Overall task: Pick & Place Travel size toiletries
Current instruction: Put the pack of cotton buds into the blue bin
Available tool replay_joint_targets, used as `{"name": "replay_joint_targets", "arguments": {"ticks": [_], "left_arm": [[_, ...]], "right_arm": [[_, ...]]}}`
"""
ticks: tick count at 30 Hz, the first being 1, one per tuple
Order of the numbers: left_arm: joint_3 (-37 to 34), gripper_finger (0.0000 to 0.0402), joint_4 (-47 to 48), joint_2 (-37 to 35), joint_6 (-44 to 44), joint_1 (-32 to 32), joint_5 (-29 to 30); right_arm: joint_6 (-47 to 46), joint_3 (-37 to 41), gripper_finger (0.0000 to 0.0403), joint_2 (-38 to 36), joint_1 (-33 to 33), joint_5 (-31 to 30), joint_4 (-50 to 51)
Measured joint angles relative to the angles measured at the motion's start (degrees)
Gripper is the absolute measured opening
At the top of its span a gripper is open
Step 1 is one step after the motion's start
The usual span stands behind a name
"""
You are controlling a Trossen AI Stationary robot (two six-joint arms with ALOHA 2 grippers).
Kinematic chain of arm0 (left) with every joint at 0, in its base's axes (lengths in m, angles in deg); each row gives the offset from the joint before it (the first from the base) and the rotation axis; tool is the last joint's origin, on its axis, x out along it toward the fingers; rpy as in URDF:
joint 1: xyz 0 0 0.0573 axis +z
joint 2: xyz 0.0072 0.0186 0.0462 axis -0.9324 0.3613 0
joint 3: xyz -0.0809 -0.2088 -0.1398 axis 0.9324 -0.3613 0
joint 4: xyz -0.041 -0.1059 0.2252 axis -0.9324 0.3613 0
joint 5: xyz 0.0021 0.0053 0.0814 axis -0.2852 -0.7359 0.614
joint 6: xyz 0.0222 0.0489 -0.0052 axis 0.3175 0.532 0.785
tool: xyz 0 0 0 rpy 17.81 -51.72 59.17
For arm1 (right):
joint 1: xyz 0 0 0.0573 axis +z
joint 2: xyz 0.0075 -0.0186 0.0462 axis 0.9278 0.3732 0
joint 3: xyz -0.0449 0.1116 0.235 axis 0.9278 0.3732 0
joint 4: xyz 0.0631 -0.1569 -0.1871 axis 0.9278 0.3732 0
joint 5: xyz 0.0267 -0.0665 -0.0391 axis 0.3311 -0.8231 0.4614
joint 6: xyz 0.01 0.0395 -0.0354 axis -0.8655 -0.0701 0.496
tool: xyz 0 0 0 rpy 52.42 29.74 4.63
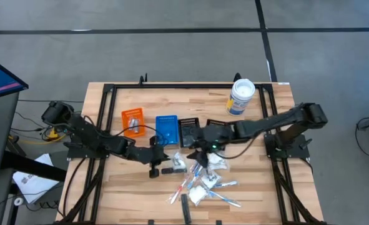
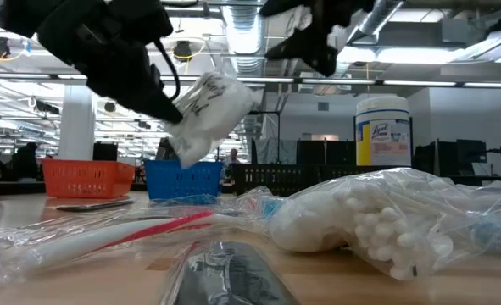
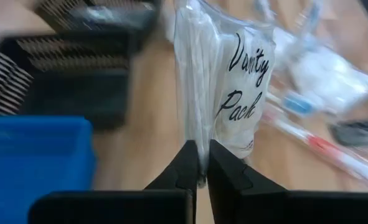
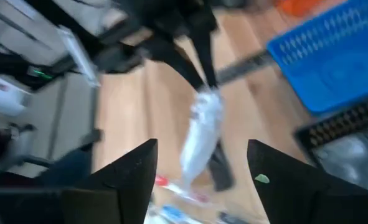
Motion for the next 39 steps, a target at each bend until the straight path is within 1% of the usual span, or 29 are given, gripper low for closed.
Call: {"name": "replay_joint_targets", "arguments": {"ticks": [2,3,11,17,20,23,27,29,30,33,36,39], "left_arm": [[0.21,0.0006,-0.04,-0.66,1.37,-0.33,3.93],[0.35,0.0006,-0.76,-0.89,2.00,-0.55,4.98],[0.41,0.0006,-2.43,-3.25,3.44,-0.65,3.83],[0.43,0.0006,-2.71,-3.89,3.23,-0.65,3.83],[0.43,0.0006,-2.69,-3.91,3.23,-0.59,3.81],[0.43,0.0006,-2.67,-3.91,3.22,-0.59,3.77],[0.43,0.0006,-2.58,-3.91,3.21,-0.55,3.77],[0.43,0.0011,-2.51,-3.91,3.21,-0.55,3.76],[0.41,0.0017,-2.52,-3.91,3.19,-0.55,3.59],[0.43,0.0041,-2.67,-4.26,3.12,-0.70,3.61],[0.41,0.0070,-1.86,-6.06,2.96,-1.08,3.85],[0.41,0.0098,0.80,-10.13,2.96,-1.09,4.19]], "right_arm": [[0.02,-2.41,0.0242,2.84,-1.14,0.16,2.49],[0.13,-3.37,0.0241,3.96,-1.54,0.33,2.60],[3.70,-7.94,0.0228,7.64,-1.52,1.87,0.98],[3.75,-8.09,0.0209,7.57,-0.90,1.80,1.27],[3.67,-8.09,0.0185,7.57,-0.49,1.80,1.22],[3.14,-8.09,0.0147,7.57,-0.46,1.78,1.23],[2.25,-8.09,0.0074,7.57,-0.54,1.76,1.34],[2.07,-8.08,0.0029,7.55,-0.79,1.88,1.35],[1.68,-8.07,0.0016,7.38,-1.07,2.11,1.47],[-1.56,-8.16,0.0013,6.98,-2.51,3.89,1.48],[-3.37,-9.50,0.0005,6.82,-4.39,7.08,1.91],[-5.18,-11.02,0.0004,6.54,-6.47,9.02,1.36]]}}
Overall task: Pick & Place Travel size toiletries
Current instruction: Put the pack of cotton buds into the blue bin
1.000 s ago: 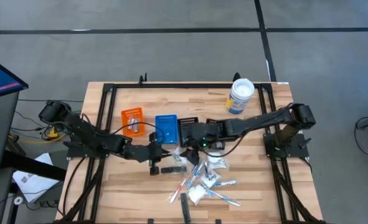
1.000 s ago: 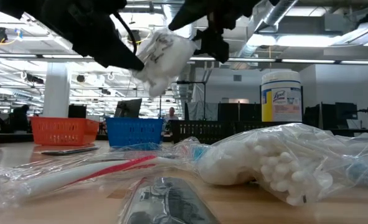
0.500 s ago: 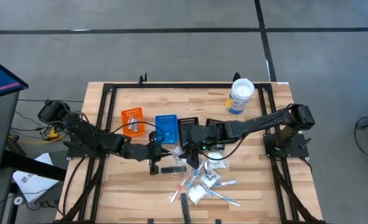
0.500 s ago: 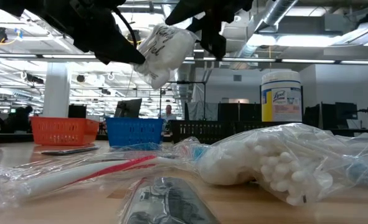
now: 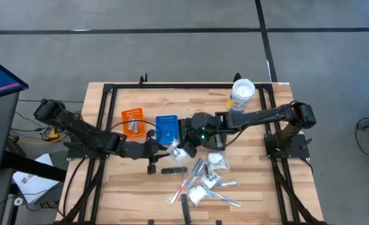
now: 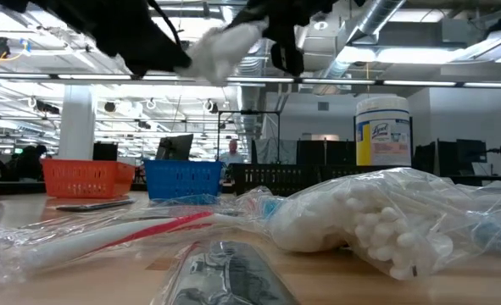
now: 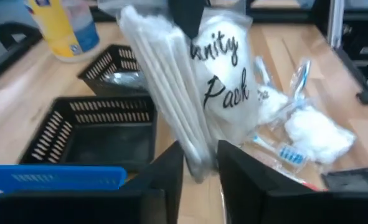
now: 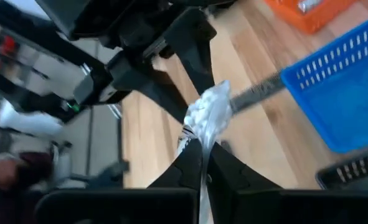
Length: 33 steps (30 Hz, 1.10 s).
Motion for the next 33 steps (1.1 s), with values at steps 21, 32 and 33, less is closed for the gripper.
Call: {"name": "replay_joint_targets", "arguments": {"ticks": [21,32,33], "left_arm": [[-10.64,0.0167,-5.39,-35.72,5.46,-0.22,3.26],[-10.73,0.0169,-14.59,-35.91,12.80,-0.31,1.55],[-10.73,0.0169,-14.42,-35.87,12.82,-0.31,1.27]], "right_arm": [[-11.12,-0.63,0.0000,1.45,-10.50,-10.70,-1.73],[-19.54,0.03,0.0000,11.18,-10.67,-11.65,-5.74],[-19.61,-0.60,0.0000,11.13,-10.72,-11.78,-5.91]]}}
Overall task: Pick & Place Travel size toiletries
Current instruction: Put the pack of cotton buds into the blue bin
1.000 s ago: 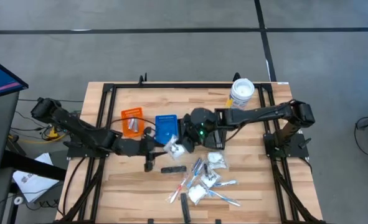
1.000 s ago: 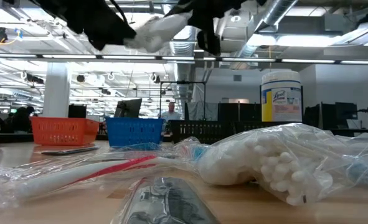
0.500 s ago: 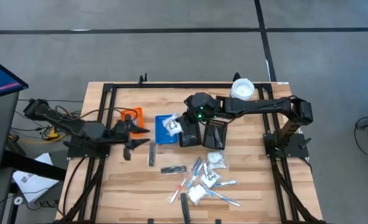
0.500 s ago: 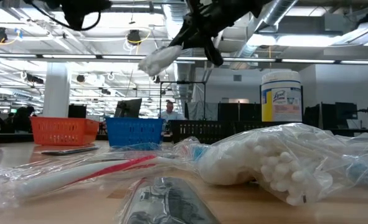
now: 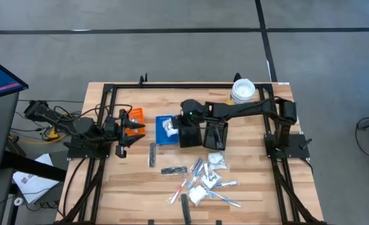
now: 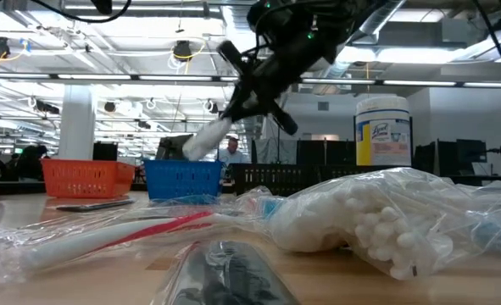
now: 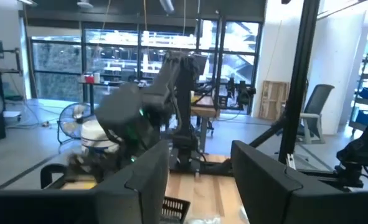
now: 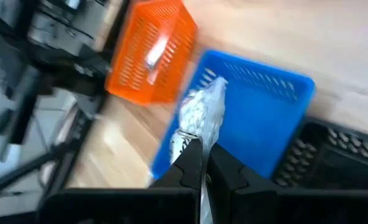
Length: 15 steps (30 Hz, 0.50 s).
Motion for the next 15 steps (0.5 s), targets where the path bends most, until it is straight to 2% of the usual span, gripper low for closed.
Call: {"name": "replay_joint_targets", "arguments": {"ticks": [6,10,15], "left_arm": [[0.00,0.0170,0.22,0.75,1.91,0.00,-0.98],[-0.04,0.0170,1.63,1.31,2.97,0.03,-0.93],[-0.04,0.0170,1.68,1.16,5.22,0.04,-0.61]], "right_arm": [[-2.78,-2.99,0.0000,-1.80,-0.52,-1.10,16.73],[-6.97,-4.16,0.0000,-1.73,0.22,-1.87,17.95],[-7.59,-5.82,0.0000,-1.80,1.21,-2.88,16.63]]}}
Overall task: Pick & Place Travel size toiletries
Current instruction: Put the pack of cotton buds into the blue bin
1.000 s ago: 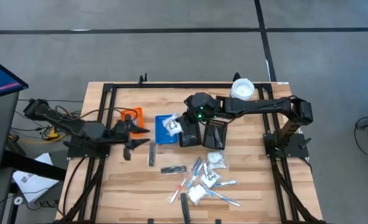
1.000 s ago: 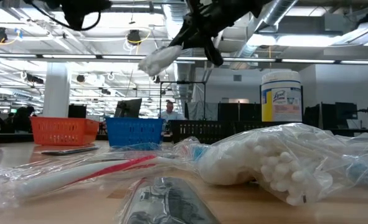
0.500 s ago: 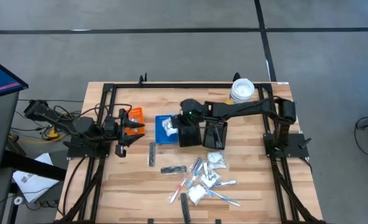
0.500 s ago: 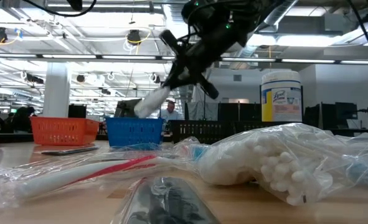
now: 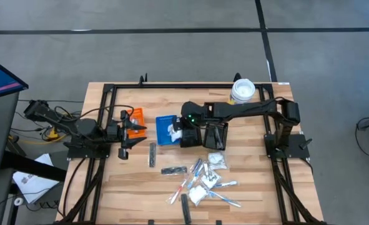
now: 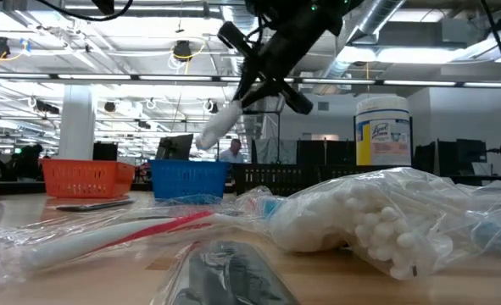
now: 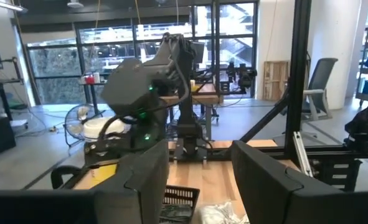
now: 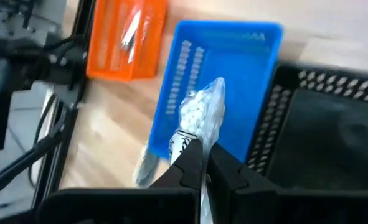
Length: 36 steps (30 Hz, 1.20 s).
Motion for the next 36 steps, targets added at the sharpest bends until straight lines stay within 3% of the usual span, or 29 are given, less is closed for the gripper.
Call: {"name": "replay_joint_targets", "arguments": {"ticks": [23,36], "left_arm": [[0.02,0.0170,-3.60,-0.53,3.87,0.26,0.50],[0.02,0.0170,-3.50,-0.53,3.46,-1.95,0.42]], "right_arm": [[0.36,-0.63,0.0002,5.53,-0.22,0.10,-0.58],[3.15,-0.59,0.0101,5.70,-1.19,1.04,-0.82]]}}
